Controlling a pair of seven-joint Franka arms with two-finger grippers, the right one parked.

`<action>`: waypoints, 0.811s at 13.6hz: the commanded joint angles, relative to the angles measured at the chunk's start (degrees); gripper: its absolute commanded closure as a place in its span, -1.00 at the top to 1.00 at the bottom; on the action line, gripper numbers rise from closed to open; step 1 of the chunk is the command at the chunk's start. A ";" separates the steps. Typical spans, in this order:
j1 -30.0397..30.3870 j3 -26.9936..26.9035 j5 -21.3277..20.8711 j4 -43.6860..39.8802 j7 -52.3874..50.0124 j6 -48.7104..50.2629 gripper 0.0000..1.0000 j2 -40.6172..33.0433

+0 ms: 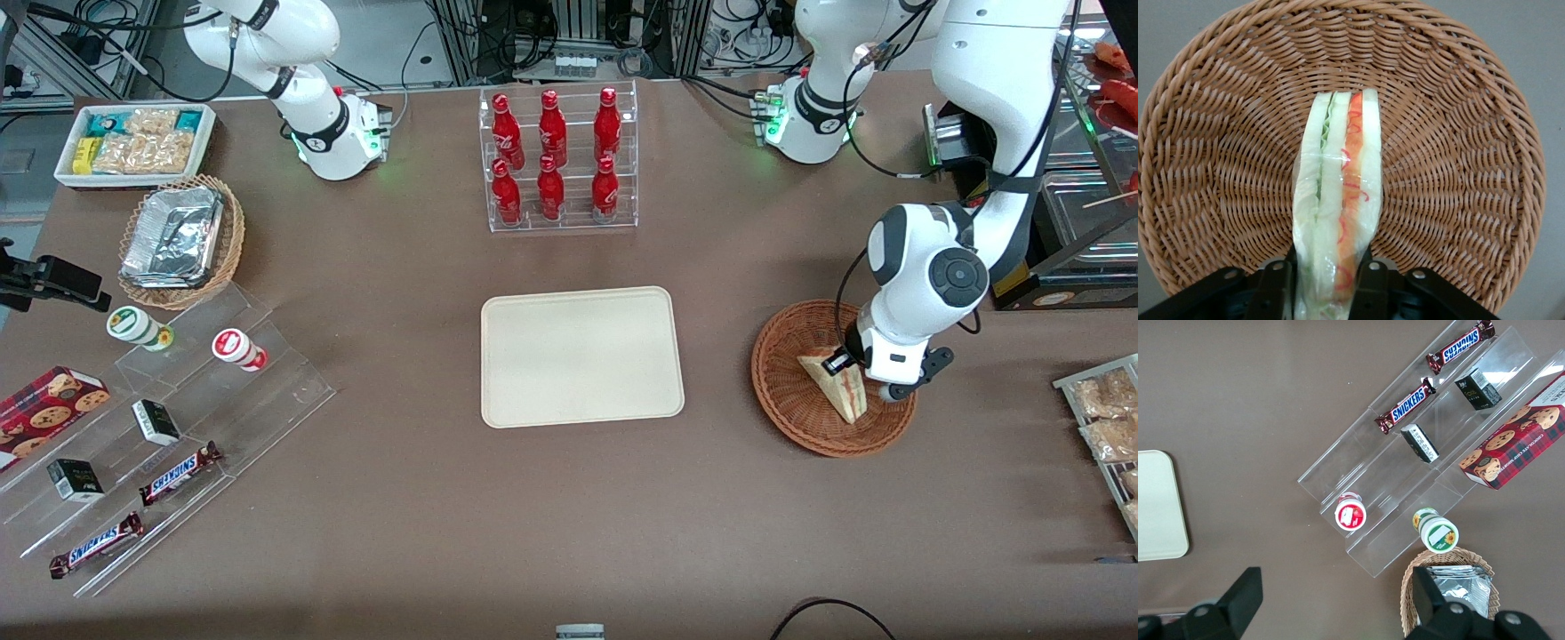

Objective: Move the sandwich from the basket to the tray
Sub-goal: 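Lower the left gripper onto the sandwich and close it on the wrapper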

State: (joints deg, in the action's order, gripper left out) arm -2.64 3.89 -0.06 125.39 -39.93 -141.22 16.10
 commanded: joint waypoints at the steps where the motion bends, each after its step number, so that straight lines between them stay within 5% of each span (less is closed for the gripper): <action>1: -0.35 -0.11 -0.82 -1.37 -1.11 3.57 -1.00 -2.12; 5: -2.18 0.42 -0.91 -7.08 -1.29 16.56 -1.00 -4.58; 11: -8.95 0.42 -1.00 -9.54 2.92 21.41 -1.00 -5.03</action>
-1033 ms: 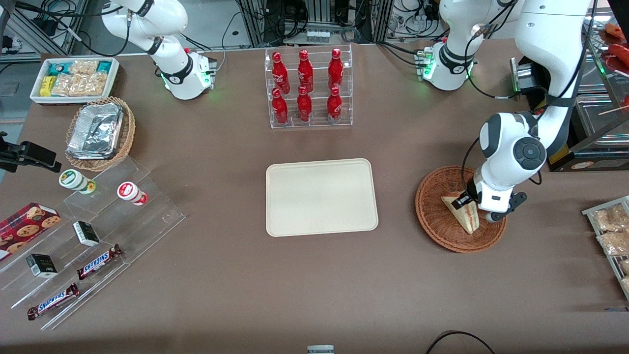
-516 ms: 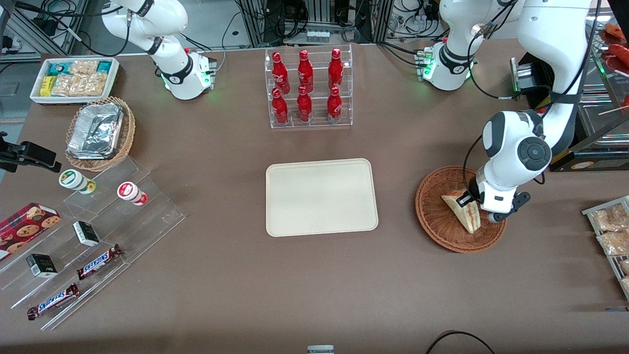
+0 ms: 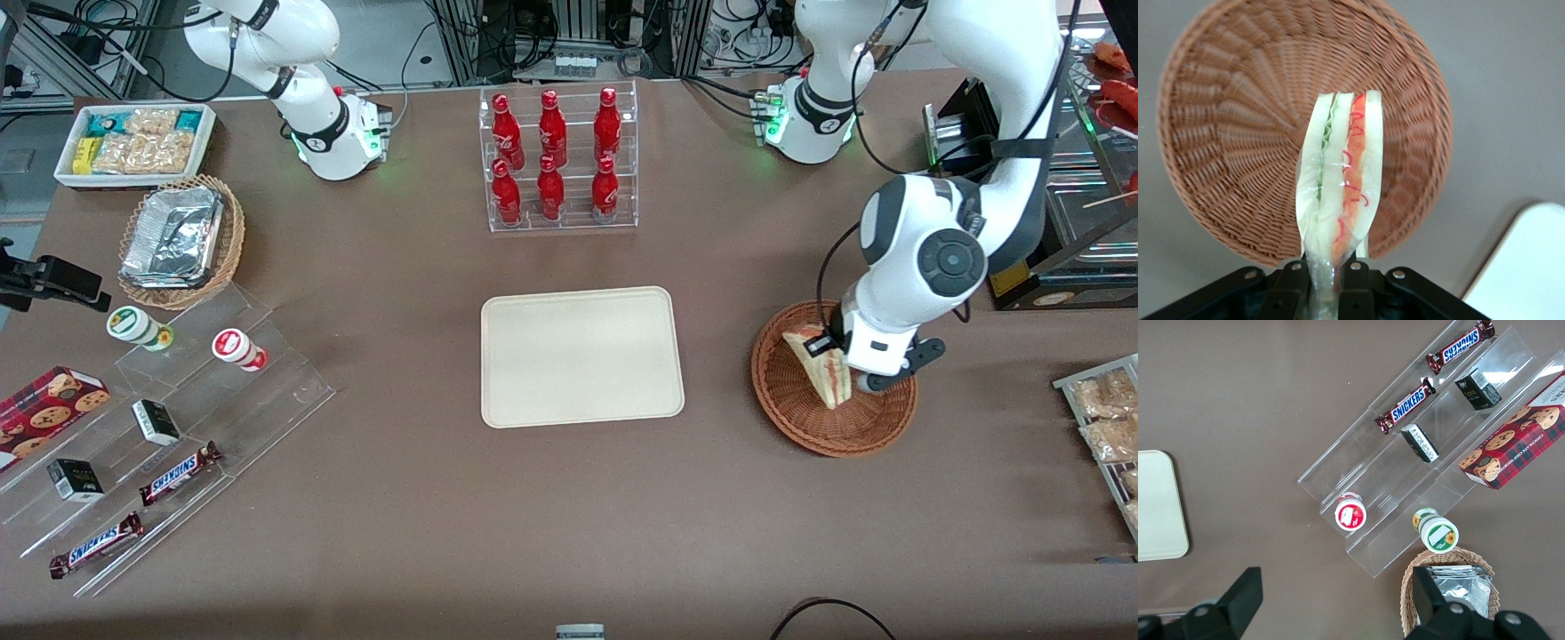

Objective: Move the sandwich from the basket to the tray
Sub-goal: 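Lift the sandwich and carry it with the left gripper over the tray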

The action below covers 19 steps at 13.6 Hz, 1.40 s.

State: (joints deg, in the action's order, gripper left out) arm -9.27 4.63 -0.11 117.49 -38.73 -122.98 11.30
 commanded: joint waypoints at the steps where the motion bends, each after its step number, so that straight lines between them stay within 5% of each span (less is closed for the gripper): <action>1: -3.38 -0.06 -0.94 -2.78 2.42 5.44 -1.00 0.12; 7: -14.27 0.56 3.62 -7.70 1.91 5.99 -1.00 5.21; 19: -30.28 0.47 4.42 -30.29 -18.82 2.84 -1.00 26.30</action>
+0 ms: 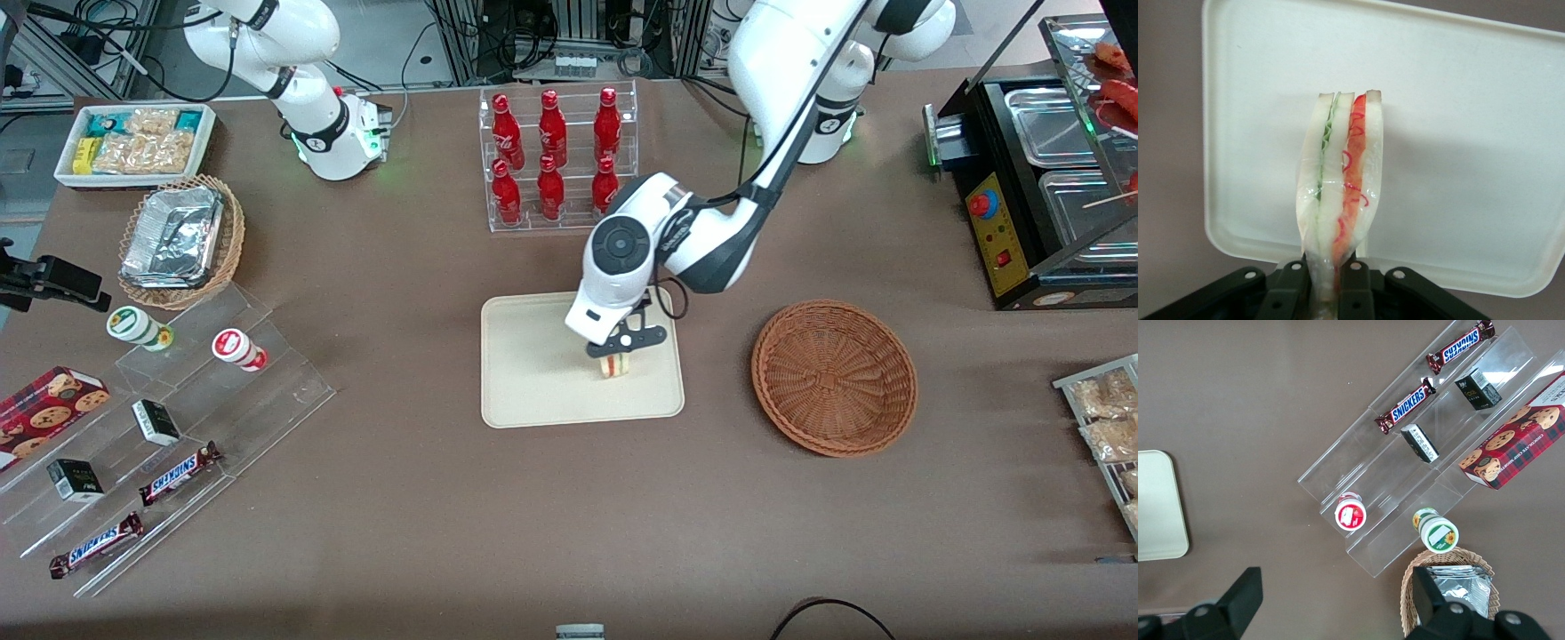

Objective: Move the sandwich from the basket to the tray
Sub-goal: 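Lift the sandwich and carry it with the left gripper over the tray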

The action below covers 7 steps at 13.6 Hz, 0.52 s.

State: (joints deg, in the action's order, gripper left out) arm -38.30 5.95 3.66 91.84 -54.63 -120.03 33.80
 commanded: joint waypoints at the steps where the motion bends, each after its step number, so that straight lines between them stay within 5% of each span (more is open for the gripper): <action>1: -2.47 -0.85 0.56 -5.53 -3.63 -0.55 -1.00 4.86; 7: -2.84 -0.94 0.56 -6.59 -5.74 -3.09 -1.00 6.54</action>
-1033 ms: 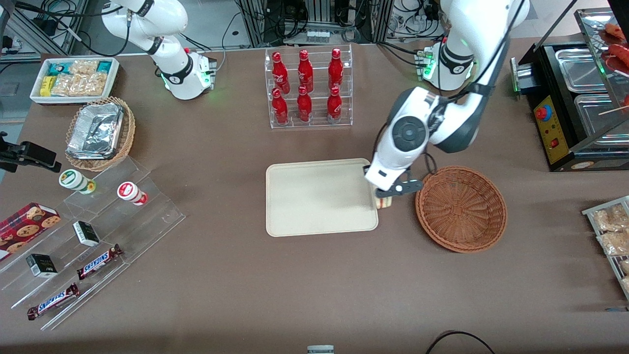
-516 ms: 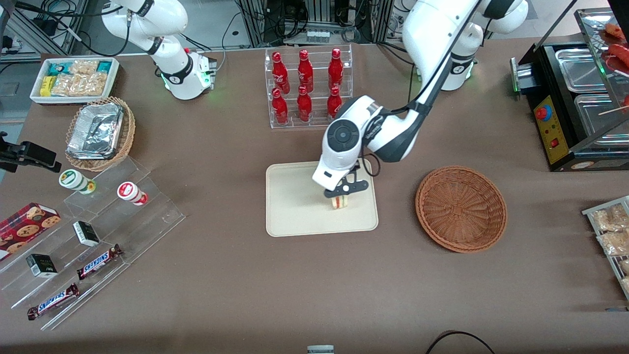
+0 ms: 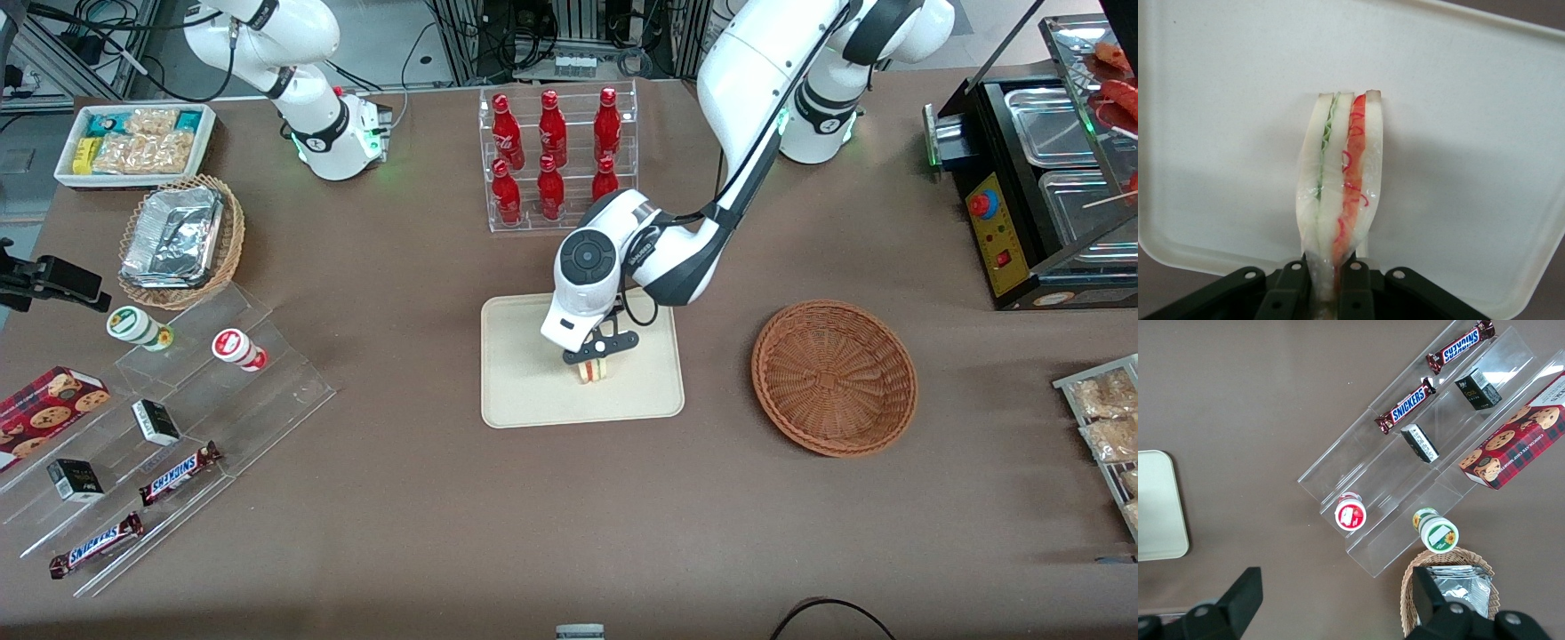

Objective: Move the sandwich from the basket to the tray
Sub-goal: 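Lower the sandwich onto the tray and open the left gripper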

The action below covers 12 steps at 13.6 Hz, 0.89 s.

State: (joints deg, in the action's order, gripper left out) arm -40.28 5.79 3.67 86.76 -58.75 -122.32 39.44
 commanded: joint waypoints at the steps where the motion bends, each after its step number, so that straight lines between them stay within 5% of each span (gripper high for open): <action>1: -0.85 -0.78 0.46 -1.59 -2.15 -1.86 -1.00 1.34; 5: -0.85 -0.87 0.20 -2.74 -3.21 -2.66 -1.00 2.31; 6: -0.85 -0.87 0.20 -2.74 -3.21 -2.66 -0.56 2.75; 8: -0.85 -0.87 0.20 -3.35 -3.21 -2.57 0.99 3.10; 12: -0.41 -0.96 0.63 -5.02 -3.21 2.23 1.00 0.48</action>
State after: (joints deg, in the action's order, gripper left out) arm -40.27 5.61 3.67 83.60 -60.94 -124.04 41.31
